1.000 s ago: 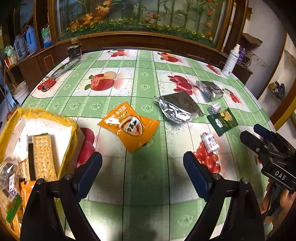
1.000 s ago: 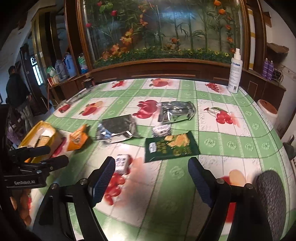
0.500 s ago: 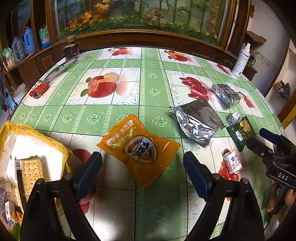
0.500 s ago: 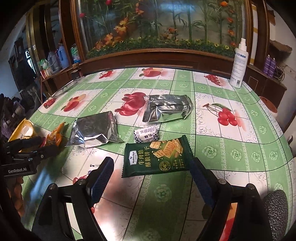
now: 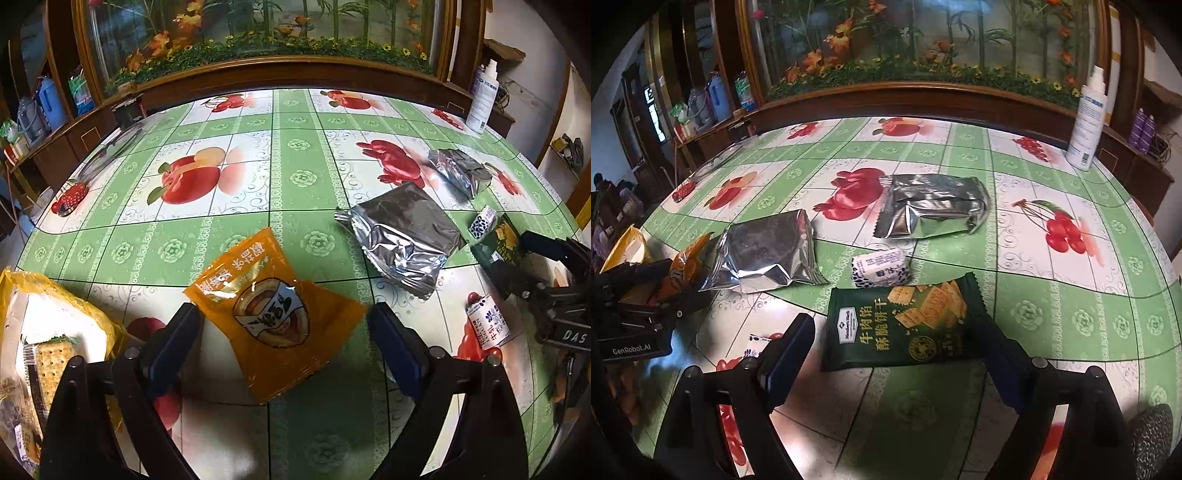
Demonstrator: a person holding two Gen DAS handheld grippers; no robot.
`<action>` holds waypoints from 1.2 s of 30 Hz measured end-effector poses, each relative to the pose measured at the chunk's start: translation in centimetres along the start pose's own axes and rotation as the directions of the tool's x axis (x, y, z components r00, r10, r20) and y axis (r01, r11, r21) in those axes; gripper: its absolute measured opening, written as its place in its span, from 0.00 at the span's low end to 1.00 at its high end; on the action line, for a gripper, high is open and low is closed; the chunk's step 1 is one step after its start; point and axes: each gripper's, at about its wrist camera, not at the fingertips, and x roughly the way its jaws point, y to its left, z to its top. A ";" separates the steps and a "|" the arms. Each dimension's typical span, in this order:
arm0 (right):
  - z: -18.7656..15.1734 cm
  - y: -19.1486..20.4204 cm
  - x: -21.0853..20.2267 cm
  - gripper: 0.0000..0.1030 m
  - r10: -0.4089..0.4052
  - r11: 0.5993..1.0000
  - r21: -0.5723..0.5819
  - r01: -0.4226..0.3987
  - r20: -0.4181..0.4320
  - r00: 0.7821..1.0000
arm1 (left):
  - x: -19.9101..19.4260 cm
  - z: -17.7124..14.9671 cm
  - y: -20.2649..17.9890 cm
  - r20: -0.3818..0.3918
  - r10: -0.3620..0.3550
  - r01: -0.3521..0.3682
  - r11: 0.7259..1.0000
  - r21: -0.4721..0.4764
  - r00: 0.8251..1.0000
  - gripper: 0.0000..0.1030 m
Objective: Organize snacks
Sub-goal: 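Move left tool onto the orange cartoon bag while right tool reaches the dark green cracker bag, then close left tool on the orange bag while right tool grips the green cracker bag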
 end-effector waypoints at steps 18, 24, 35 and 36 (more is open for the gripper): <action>0.1 1.4 -1.4 0.39 -0.017 1.000 -0.026 0.018 0.047 0.999 | -1.1 -0.2 1.1 0.048 0.003 -0.004 1.000 0.022 0.999 0.45; 0.1 1.8 -2.0 0.32 -0.015 0.999 -0.037 0.016 0.046 0.999 | -1.8 -1.0 0.5 0.059 -0.042 0.040 0.998 0.047 0.997 0.32; -0.4 -0.1 -4.0 0.25 0.023 0.999 0.034 -0.027 0.104 0.994 | -2.3 -1.3 1.2 0.059 -0.129 0.127 0.991 0.034 0.990 0.27; -0.4 -0.3 -4.2 0.25 0.025 0.999 0.040 -0.030 0.108 0.994 | -2.3 -1.4 1.1 0.058 -0.129 0.127 0.991 0.037 0.990 0.27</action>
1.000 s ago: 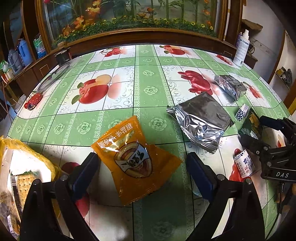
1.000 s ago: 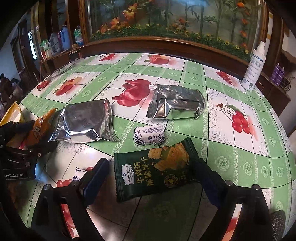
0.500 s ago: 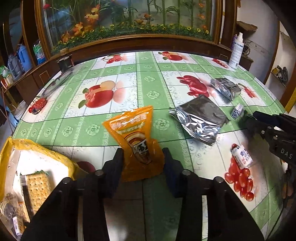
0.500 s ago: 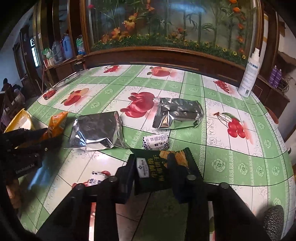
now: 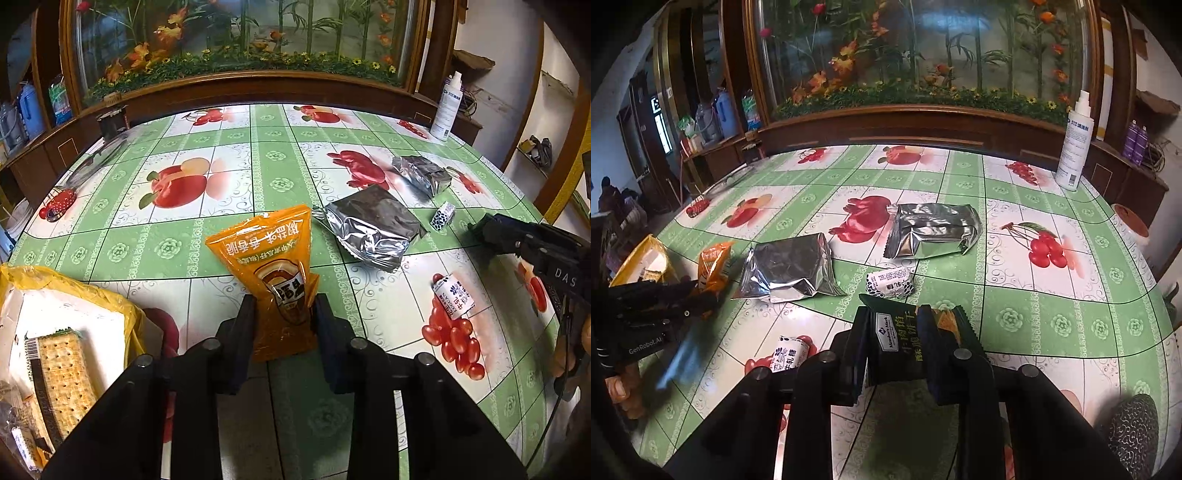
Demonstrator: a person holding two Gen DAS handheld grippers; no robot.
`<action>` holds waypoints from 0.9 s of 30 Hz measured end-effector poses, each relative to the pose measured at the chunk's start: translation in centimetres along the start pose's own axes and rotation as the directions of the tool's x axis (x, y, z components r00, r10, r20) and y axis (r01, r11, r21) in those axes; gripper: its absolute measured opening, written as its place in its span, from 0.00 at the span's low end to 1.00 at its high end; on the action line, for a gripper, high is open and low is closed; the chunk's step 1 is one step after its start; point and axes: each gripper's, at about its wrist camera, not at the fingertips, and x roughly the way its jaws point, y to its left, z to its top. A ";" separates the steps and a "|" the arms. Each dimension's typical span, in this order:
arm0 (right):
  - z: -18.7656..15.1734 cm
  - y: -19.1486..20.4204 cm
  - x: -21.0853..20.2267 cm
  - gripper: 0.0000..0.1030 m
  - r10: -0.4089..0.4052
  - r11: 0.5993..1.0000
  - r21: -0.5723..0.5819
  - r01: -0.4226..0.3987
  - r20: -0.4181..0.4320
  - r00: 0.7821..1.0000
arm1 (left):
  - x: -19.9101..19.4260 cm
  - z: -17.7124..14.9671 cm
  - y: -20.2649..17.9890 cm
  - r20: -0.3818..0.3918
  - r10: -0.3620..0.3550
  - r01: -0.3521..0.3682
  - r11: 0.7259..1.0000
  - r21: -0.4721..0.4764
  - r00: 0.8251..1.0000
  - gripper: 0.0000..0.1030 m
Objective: Organize snacks
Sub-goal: 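Close left tool on the orange bag while right tool grips the green cracker bag, then carry the orange bag and green cracker bag over the tray with both tools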
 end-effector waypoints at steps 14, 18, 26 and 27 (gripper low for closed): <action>-1.2 -2.9 -3.3 0.16 0.018 0.995 0.096 -0.027 0.089 0.996 | -2.3 0.0 -0.4 0.045 -0.025 0.026 1.000 -0.013 0.999 0.27; -1.4 -3.7 -4.1 0.12 0.029 0.989 0.144 -0.044 0.107 0.994 | -3.4 0.1 -0.6 0.064 -0.032 0.033 0.999 -0.013 0.997 0.27; -1.7 -2.3 -6.1 0.09 0.057 0.985 0.152 -0.076 0.126 0.990 | -5.9 -0.3 -0.9 0.096 -0.011 0.012 1.000 -0.003 0.995 0.27; -1.8 -2.1 -6.4 0.09 0.061 0.985 0.152 -0.081 0.129 0.990 | -6.4 -0.4 -0.9 0.099 -0.011 0.012 1.000 -0.005 0.995 0.27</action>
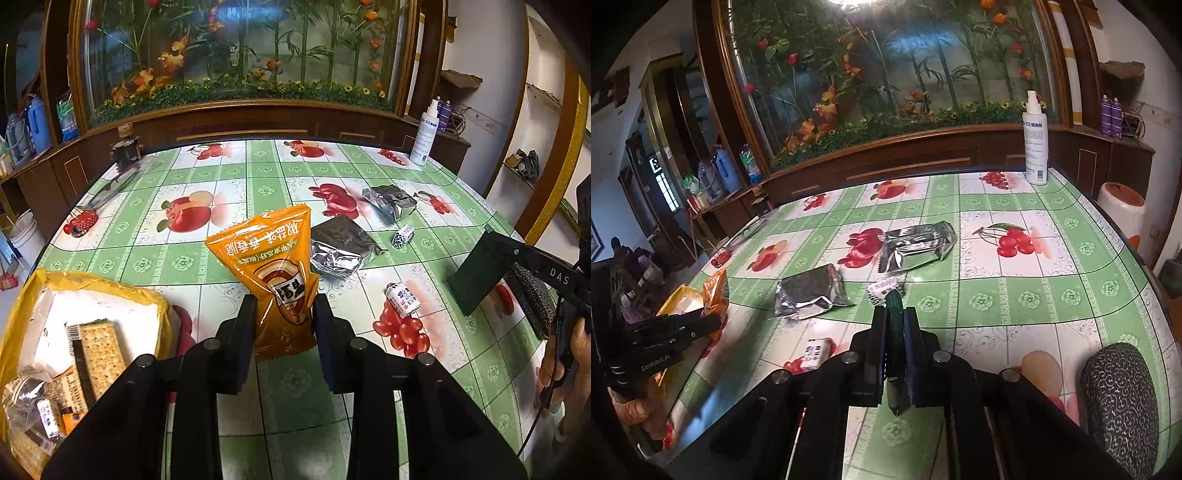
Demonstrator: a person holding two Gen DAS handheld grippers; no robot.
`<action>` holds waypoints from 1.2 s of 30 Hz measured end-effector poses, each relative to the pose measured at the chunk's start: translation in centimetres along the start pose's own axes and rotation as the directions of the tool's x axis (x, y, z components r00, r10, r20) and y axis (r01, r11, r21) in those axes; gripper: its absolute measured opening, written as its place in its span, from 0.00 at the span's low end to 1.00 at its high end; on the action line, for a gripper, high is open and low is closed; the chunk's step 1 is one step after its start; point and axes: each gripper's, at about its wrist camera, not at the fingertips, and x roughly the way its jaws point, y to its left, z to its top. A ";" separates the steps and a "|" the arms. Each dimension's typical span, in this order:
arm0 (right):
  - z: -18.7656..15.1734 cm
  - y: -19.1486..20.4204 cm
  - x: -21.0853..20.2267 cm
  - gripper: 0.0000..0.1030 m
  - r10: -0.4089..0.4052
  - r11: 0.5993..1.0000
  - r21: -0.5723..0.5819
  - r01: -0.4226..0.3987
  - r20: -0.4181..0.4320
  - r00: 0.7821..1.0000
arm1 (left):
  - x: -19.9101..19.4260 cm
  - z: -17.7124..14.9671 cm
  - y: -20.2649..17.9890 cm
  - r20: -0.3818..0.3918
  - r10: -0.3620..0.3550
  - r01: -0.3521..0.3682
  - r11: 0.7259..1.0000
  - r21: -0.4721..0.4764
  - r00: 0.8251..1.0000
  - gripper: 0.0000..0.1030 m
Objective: Organize snacks
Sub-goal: 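Carry the orange bag and green cracker bag over the tray with both tools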
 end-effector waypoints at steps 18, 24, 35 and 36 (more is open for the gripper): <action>-0.3 8.8 -4.6 0.08 0.138 0.989 -0.067 -0.135 0.031 0.990 | -8.2 -2.3 3.0 0.073 0.140 -0.139 0.990 -0.023 0.987 0.27; -0.6 14.4 -4.9 0.08 0.233 0.966 -0.122 -0.229 0.022 0.972 | -11.2 -3.7 5.7 0.098 0.210 -0.205 0.977 -0.058 0.973 0.27; -1.5 25.1 -3.6 0.08 0.390 0.899 -0.206 -0.387 -0.029 0.921 | -14.9 -6.8 12.0 0.101 0.291 -0.271 0.947 -0.173 0.951 0.27; -1.6 25.8 -3.3 0.08 0.396 0.895 -0.211 -0.394 -0.035 0.917 | -15.1 -7.0 12.5 0.098 0.294 -0.273 0.944 -0.183 0.951 0.27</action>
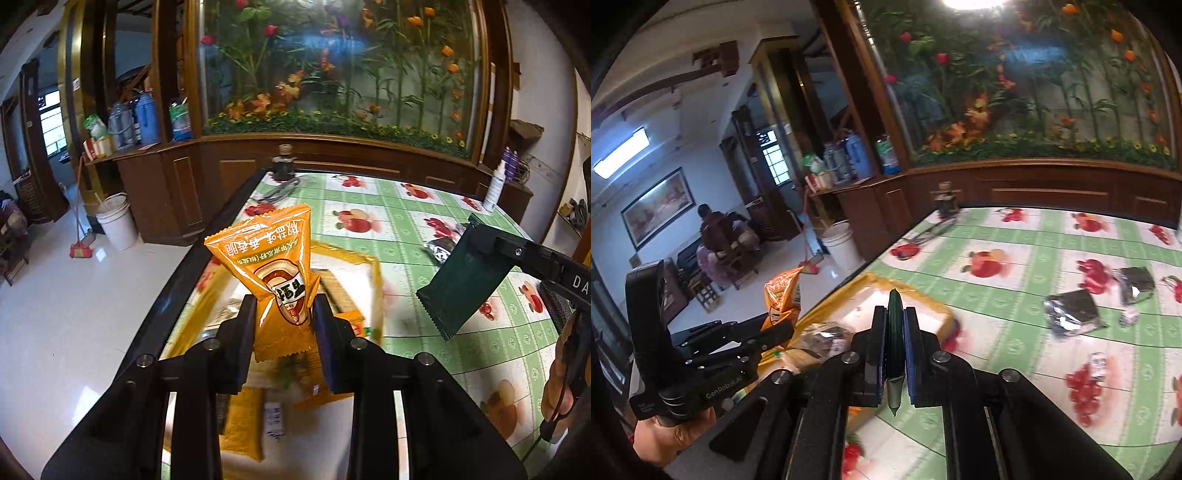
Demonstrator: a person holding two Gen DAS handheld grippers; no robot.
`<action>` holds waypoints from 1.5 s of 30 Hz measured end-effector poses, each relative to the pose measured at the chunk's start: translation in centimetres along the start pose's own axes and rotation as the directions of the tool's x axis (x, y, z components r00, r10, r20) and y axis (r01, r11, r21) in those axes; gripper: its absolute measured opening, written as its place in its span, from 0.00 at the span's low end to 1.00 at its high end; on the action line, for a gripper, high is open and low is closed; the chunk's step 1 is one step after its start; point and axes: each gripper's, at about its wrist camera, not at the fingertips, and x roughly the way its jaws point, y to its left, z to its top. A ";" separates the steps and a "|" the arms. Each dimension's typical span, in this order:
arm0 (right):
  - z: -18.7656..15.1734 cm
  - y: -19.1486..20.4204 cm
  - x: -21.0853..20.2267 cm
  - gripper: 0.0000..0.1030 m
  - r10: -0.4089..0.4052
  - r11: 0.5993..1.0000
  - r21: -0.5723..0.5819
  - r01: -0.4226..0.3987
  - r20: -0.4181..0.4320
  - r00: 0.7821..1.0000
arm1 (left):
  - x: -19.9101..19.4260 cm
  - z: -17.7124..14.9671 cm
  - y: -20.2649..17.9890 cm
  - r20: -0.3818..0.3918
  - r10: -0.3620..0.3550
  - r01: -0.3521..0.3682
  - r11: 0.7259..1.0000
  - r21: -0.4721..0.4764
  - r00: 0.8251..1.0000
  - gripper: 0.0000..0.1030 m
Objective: Organize snacks
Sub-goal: 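Carry the orange bag and green cracker bag over the tray with both tools, then open both tools to drop the two bags into the tray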
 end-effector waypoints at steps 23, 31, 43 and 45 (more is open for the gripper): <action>1.5 2.9 9.7 0.08 0.095 0.992 0.090 -0.092 -0.024 0.995 | 2.1 -1.7 2.8 -0.064 0.030 -0.031 0.999 -0.020 0.998 0.28; 0.4 0.6 12.6 0.14 0.153 0.965 0.228 -0.131 -0.079 0.985 | 3.4 -2.1 2.8 -0.111 0.067 -0.070 0.997 -0.018 0.992 0.46; 0.0 -1.8 11.4 0.62 0.132 0.945 0.305 -0.118 -0.027 0.991 | 2.5 -1.7 2.8 -0.098 0.120 -0.123 0.992 -0.032 0.988 0.85; 0.2 -1.9 10.9 0.62 0.134 0.945 0.304 -0.122 -0.021 0.991 | 2.2 -1.6 2.6 -0.092 0.124 -0.127 0.991 -0.028 0.988 0.85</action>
